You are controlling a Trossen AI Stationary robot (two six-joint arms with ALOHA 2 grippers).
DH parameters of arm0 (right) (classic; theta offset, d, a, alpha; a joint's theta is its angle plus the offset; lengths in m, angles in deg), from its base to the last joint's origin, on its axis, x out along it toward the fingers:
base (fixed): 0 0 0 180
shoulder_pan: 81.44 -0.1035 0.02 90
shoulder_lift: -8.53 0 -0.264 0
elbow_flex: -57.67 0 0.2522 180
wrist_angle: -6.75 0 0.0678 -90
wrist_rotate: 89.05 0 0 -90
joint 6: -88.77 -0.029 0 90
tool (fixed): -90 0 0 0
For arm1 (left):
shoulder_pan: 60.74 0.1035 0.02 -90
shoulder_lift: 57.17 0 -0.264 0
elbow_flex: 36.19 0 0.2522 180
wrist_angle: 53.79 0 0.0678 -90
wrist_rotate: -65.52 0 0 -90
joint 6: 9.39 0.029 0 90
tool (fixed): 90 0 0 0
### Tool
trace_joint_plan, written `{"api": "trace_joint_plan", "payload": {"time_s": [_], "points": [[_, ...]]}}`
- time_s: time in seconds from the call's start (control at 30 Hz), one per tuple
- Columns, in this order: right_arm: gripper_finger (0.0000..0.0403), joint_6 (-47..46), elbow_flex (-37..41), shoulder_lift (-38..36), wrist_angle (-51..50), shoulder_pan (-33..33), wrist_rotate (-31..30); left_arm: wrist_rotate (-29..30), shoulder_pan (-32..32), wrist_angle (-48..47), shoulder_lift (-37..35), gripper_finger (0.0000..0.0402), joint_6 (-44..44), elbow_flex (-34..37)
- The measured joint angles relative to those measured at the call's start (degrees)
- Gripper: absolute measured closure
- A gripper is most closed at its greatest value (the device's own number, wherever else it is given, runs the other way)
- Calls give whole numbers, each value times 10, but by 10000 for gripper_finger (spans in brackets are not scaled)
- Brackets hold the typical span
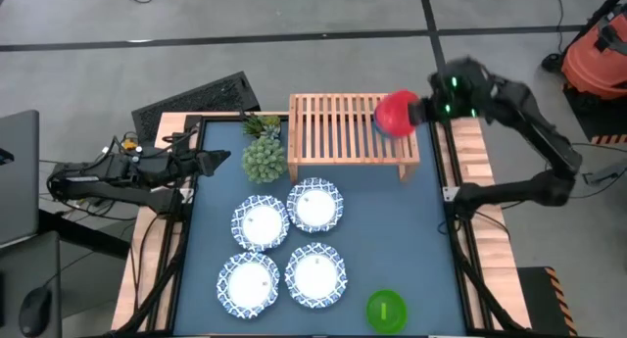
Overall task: Place and stack bowls onto a shelf
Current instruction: Stack the orange bowl on top of the red bowl on the shelf
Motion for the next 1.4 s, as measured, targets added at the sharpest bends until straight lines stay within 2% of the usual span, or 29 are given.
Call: {"api": "trace_joint_plan", "payload": {"time_s": [0.13, 0.27, 0.4, 0.93, 1.23, 1.4], "points": [[380, 64, -50, 64, -29, 85, 63, -4, 0, 0, 0, 205, 0, 0], [380, 107, -63, 115, -55, 138, 114, -4, 0, 0, 0, 205, 0, 0], [380, 149, -63, 154, -98, 165, 120, -4, 0, 0, 0, 205, 0, 0], [374, 204, -63, 237, -131, 207, 120, -3, 0, 0, 0, 205, -1, 0], [329, 221, -63, 243, -131, 208, 120, 1, 0, 0, 0, 205, 0, 0], [289, 234, -63, 243, -131, 208, 120, 2, 0, 0, 0, 205, 0, 0]]}}
